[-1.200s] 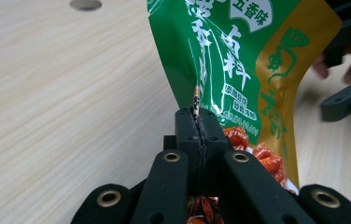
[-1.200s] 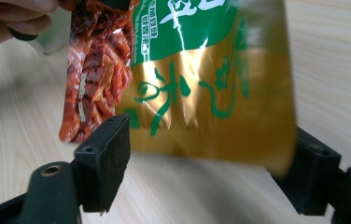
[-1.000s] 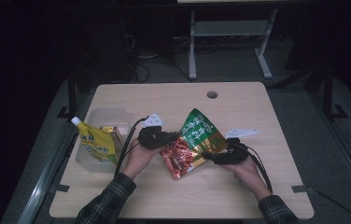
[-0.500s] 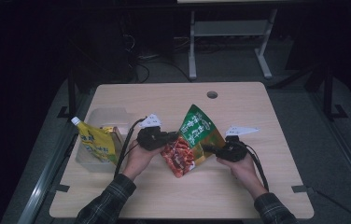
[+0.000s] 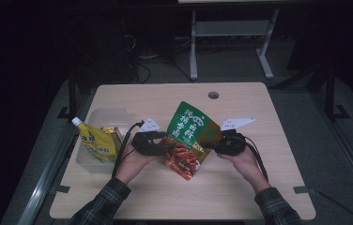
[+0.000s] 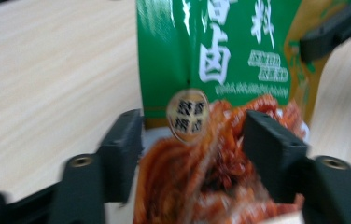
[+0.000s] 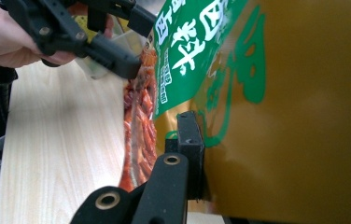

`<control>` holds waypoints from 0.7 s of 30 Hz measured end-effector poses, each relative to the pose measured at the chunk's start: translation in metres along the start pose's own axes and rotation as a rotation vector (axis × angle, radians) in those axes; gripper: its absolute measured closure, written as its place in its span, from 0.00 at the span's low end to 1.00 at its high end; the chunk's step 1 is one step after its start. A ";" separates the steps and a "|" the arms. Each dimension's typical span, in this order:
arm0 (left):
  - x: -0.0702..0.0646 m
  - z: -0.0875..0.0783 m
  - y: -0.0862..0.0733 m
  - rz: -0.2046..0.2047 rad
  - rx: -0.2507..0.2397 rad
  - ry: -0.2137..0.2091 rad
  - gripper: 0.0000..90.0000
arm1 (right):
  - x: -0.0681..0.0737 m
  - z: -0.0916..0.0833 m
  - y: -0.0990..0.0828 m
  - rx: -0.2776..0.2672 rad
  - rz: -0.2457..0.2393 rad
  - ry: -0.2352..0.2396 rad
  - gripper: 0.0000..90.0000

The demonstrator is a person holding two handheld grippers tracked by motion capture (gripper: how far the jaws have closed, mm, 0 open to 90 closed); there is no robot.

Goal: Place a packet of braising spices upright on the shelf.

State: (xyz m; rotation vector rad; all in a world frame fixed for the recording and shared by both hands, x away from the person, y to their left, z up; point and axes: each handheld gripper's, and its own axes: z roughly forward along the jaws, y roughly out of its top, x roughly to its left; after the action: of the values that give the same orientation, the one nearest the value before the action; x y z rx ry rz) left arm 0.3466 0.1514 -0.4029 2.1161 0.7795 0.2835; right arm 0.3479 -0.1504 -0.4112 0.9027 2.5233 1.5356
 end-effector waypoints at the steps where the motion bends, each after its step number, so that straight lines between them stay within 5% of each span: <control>1: -0.001 -0.002 -0.002 -0.002 0.005 -0.001 0.36 | 0.001 -0.001 0.002 0.000 -0.005 0.003 0.99; 5: -0.005 -0.007 -0.008 -0.001 0.029 -0.004 0.25 | 0.003 -0.003 0.011 -0.005 -0.025 0.008 1.00; 14: -0.007 -0.026 -0.023 -0.022 0.043 -0.005 0.21 | 0.015 -0.007 0.035 -0.012 -0.091 0.059 1.00; 21: -0.010 -0.033 -0.030 -0.033 0.030 -0.026 0.20 | 0.020 -0.015 0.055 0.012 -0.139 0.032 1.00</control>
State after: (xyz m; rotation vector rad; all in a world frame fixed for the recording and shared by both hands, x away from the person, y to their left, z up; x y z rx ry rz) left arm 0.3106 0.1797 -0.4055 2.1286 0.8072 0.2275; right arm 0.3512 -0.1341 -0.3536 0.6926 2.5588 1.5074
